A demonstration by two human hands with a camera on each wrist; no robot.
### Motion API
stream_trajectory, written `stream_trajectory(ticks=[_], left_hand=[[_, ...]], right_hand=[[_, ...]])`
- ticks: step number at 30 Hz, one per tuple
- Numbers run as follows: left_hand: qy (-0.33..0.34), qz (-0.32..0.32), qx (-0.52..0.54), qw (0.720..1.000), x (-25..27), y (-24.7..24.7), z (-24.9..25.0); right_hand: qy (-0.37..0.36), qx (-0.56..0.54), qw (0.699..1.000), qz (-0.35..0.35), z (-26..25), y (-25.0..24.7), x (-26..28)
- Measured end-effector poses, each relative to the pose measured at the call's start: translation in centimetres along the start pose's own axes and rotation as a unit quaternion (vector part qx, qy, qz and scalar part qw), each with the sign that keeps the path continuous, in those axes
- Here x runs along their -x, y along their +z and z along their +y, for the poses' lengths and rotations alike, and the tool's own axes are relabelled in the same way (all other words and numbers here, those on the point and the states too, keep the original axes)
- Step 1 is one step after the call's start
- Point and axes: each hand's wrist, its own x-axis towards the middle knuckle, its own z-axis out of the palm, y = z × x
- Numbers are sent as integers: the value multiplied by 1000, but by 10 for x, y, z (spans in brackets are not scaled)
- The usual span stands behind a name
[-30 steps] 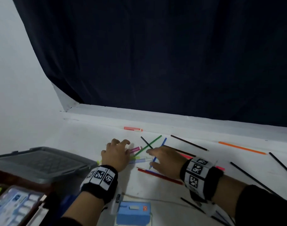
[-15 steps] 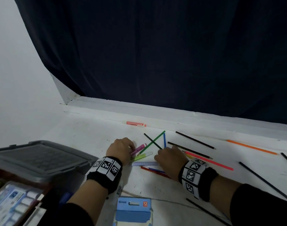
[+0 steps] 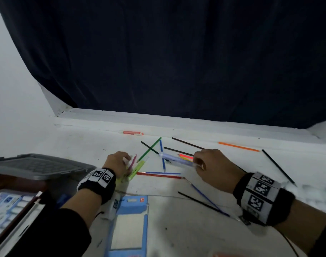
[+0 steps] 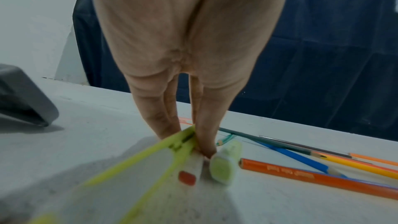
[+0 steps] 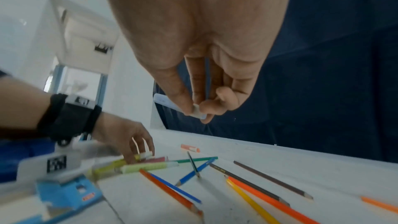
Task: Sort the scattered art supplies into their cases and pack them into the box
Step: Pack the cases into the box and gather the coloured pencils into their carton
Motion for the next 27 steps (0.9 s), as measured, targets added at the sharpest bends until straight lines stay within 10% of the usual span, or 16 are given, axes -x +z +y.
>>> stream_trajectory(ticks=[12, 21, 27], left_hand=[[129, 144, 117, 974, 107, -20, 77], [176, -77, 475, 859, 239, 24, 150], [169, -146, 419, 880, 264, 59, 149]], right_hand=[[85, -278, 951, 104, 9, -10, 142], [183, -433, 881, 54, 25, -4, 229], [208, -467, 859, 29, 34, 5, 256]])
